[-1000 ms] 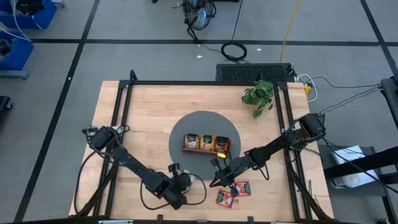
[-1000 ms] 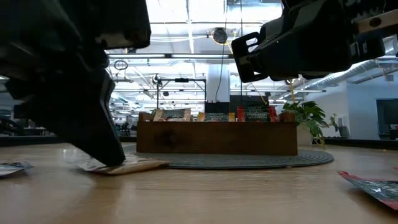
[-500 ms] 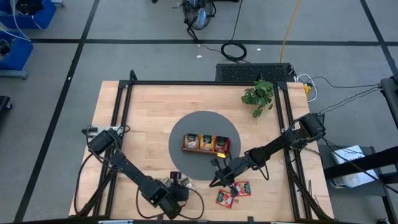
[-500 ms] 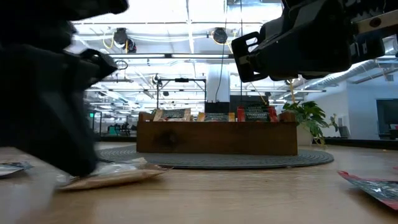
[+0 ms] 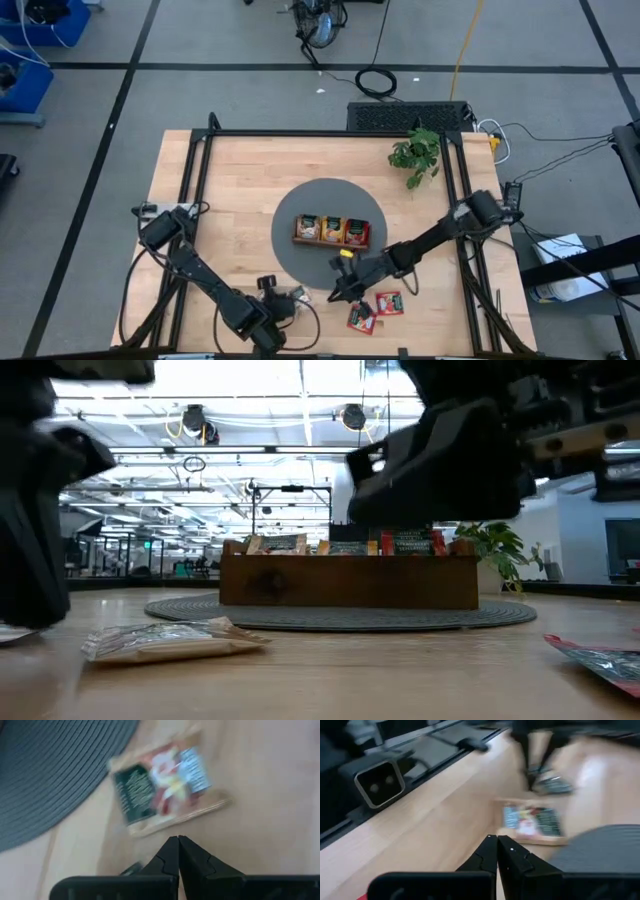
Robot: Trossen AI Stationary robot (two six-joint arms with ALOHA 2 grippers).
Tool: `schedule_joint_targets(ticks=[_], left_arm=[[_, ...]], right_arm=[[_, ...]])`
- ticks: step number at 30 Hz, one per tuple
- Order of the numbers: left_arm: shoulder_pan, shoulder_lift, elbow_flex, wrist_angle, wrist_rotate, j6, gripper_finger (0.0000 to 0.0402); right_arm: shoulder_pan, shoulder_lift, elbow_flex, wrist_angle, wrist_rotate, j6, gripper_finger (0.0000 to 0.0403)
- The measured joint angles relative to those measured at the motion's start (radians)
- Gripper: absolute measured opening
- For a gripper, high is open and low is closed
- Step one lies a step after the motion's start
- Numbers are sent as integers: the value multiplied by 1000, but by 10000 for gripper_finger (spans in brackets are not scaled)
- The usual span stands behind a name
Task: Pick & Place Tea
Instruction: Put the brown tea bag into the left section of the wooden organizer
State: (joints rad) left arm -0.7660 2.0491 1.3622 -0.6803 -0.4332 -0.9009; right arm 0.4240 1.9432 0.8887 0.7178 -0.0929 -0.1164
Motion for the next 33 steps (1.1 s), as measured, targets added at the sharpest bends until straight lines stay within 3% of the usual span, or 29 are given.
schedule_joint_targets(ticks=[3,7,10,26,33], left_arm=[[14,0,-16,0,0,-12,10],[28,-3,-42,8,33,-57,10],[27,-5,-56,30,31,-58,10],[78,-2,-59,51,-61,110,10],[40,-2,-48,52,-64,139,10]], right_arm=[[-2,88,81,-32,-36,4,1],[-8,156,175,-133,78,27,0],[-16,181,215,-203,96,37,0],[3,185,218,-199,66,-3,0],[4,158,215,-218,65,-6,0]])
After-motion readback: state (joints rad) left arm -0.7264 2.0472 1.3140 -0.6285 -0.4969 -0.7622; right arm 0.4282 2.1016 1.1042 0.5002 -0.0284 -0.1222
